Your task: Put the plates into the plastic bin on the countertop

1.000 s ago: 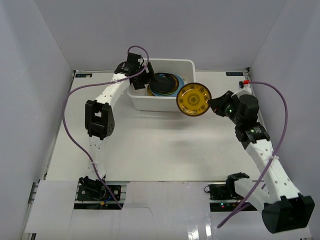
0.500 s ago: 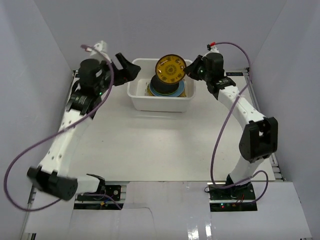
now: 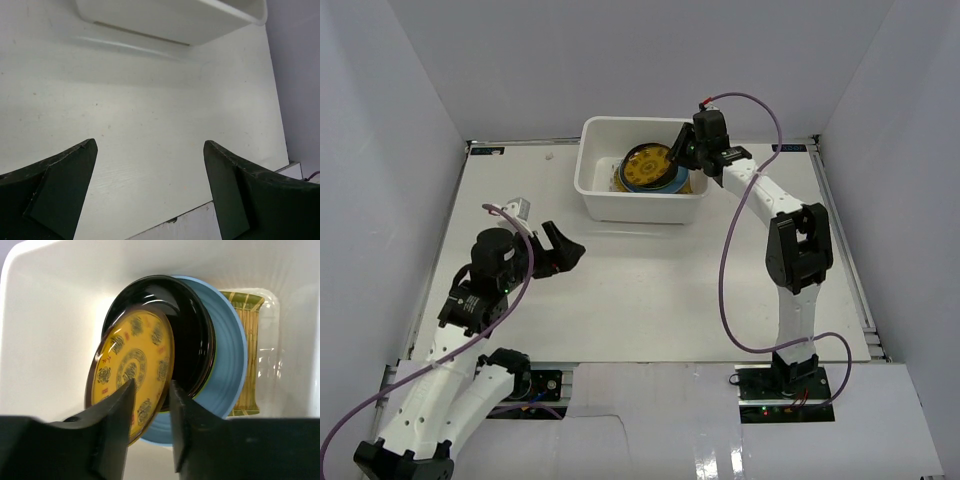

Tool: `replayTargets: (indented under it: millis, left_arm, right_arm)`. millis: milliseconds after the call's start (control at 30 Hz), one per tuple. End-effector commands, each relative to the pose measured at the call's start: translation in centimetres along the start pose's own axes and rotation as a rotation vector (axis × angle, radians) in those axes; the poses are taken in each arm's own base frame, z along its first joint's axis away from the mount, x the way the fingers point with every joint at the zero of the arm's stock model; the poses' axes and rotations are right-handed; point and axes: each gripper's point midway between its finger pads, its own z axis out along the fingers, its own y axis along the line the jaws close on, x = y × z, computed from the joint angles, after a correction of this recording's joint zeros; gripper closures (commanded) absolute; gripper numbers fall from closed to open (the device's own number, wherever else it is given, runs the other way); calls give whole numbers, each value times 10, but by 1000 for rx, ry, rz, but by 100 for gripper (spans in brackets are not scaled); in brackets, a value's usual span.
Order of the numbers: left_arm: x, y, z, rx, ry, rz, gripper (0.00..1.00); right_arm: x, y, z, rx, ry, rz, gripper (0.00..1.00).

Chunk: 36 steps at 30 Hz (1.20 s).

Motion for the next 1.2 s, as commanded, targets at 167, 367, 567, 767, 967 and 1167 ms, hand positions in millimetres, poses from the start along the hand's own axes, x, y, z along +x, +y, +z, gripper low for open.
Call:
replayTargets:
  millis: [167, 367, 567, 767, 967, 1167]
  left_arm:
    - [-10, -7, -13, 4, -25, -1, 2]
    - [-41, -23, -9, 22, -76, 31, 2]
    - [-72, -56, -5, 138, -122, 52, 2]
    - [-108, -66, -15, 139, -259, 58, 2]
    - [-94, -47, -23, 101, -304, 52, 2]
    - [-57, -30, -15, 115, -265, -6, 2]
  right_arm:
    - [-35, 29, -14, -21, -83, -61, 35]
    - [-80, 68, -83, -123, -206, -121, 9]
    - [-85, 86, -199, -220, -338, -238, 10]
    - [-5, 25, -281, -230, -441, -204, 10]
    - [46, -42, -333, -151, -559, -199, 10]
    - [59, -52, -337, -157, -569, -200, 10]
